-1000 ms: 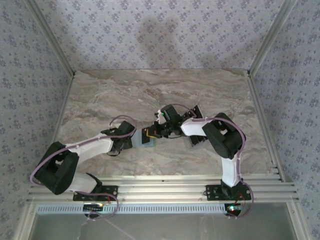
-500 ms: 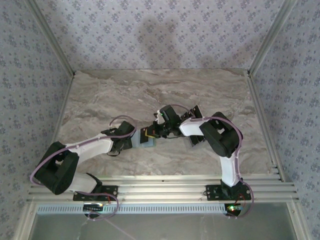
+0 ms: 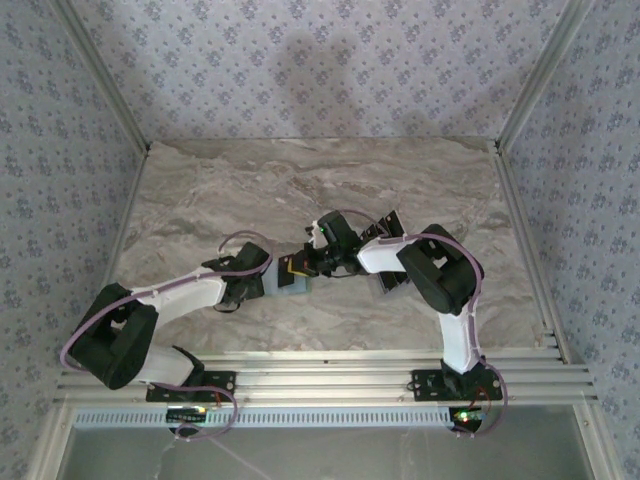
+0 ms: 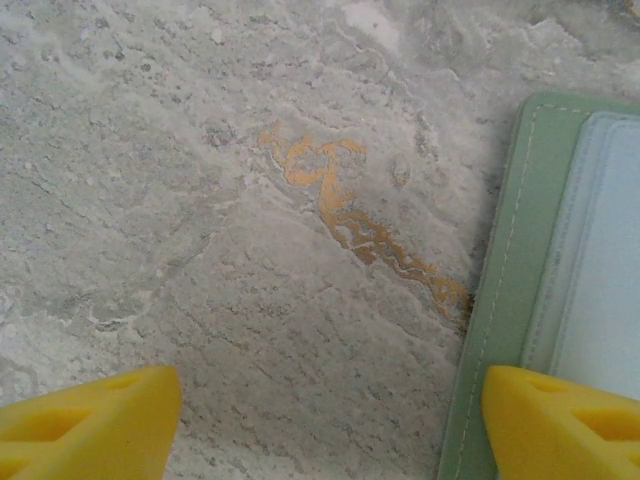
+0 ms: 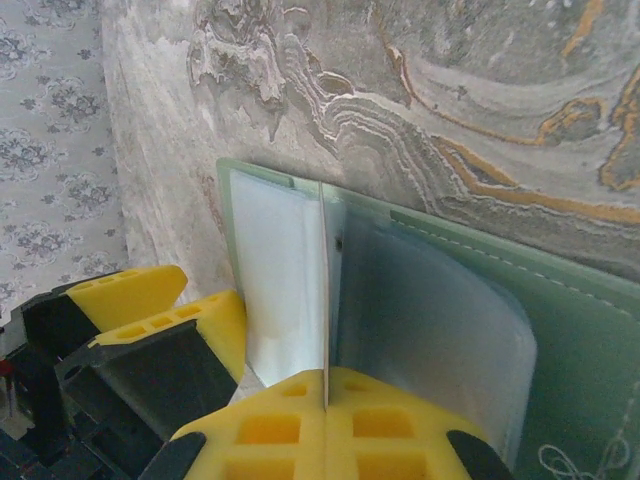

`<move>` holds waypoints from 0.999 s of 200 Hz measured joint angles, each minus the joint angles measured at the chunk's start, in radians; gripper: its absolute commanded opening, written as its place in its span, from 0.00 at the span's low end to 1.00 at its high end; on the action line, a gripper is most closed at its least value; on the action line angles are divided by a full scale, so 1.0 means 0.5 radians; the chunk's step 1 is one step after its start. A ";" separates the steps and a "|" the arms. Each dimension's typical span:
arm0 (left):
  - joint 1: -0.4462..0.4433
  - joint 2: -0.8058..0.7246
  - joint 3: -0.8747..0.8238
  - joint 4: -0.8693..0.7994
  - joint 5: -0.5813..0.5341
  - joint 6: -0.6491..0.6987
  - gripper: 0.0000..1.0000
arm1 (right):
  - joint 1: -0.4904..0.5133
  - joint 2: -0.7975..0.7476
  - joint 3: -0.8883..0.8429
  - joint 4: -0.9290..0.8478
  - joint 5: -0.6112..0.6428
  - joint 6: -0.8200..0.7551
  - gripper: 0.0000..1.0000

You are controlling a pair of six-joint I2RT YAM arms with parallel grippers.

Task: Put the credit cards into the card holder
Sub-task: Insert the credit card into the card slot.

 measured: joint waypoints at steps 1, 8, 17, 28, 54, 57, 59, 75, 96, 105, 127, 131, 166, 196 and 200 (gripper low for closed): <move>0.000 0.000 0.000 0.000 0.000 0.000 0.79 | 0.001 0.000 0.000 0.001 -0.001 0.001 0.00; 0.000 0.000 0.000 0.000 0.000 0.000 0.79 | 0.001 0.000 0.000 0.005 -0.004 0.006 0.00; 0.000 0.000 0.000 0.000 0.001 0.000 0.79 | 0.002 0.000 -0.001 0.008 -0.006 0.009 0.00; 0.000 0.000 0.000 0.000 0.001 0.000 0.79 | 0.005 0.000 -0.001 0.019 -0.006 0.021 0.00; 0.000 0.000 0.000 0.000 0.001 0.000 0.79 | 0.018 0.000 -0.008 0.051 -0.009 0.033 0.00; 0.000 0.000 0.000 0.000 0.001 0.000 0.79 | 0.018 0.000 -0.010 0.053 -0.011 0.036 0.00; 0.000 0.000 0.000 0.000 0.001 0.000 0.79 | 0.018 0.000 -0.011 0.056 -0.011 0.036 0.00; 0.000 0.000 0.000 0.000 0.000 0.000 0.79 | 0.021 0.000 -0.023 0.071 -0.013 0.046 0.00; 0.000 0.000 0.000 0.000 0.001 0.001 0.79 | 0.021 0.001 -0.039 0.096 -0.014 0.064 0.00; 0.000 0.000 0.000 0.000 0.001 0.001 0.79 | 0.021 0.002 -0.049 0.107 -0.013 0.067 0.00; 0.000 0.000 0.000 0.000 0.001 0.001 0.79 | 0.021 0.008 -0.066 0.131 -0.014 0.073 0.00; 0.000 0.000 0.000 0.000 0.001 0.001 0.79 | 0.021 0.008 -0.070 0.139 -0.014 0.074 0.00; 0.000 0.000 0.000 0.000 0.000 0.000 0.79 | 0.021 0.009 -0.114 0.210 -0.015 0.082 0.00; 0.000 0.000 0.000 0.001 0.001 0.001 0.79 | 0.021 0.013 -0.152 0.277 -0.030 0.089 0.00; 0.000 0.000 0.000 0.001 0.001 0.001 0.79 | 0.021 0.015 -0.155 0.287 -0.031 0.089 0.00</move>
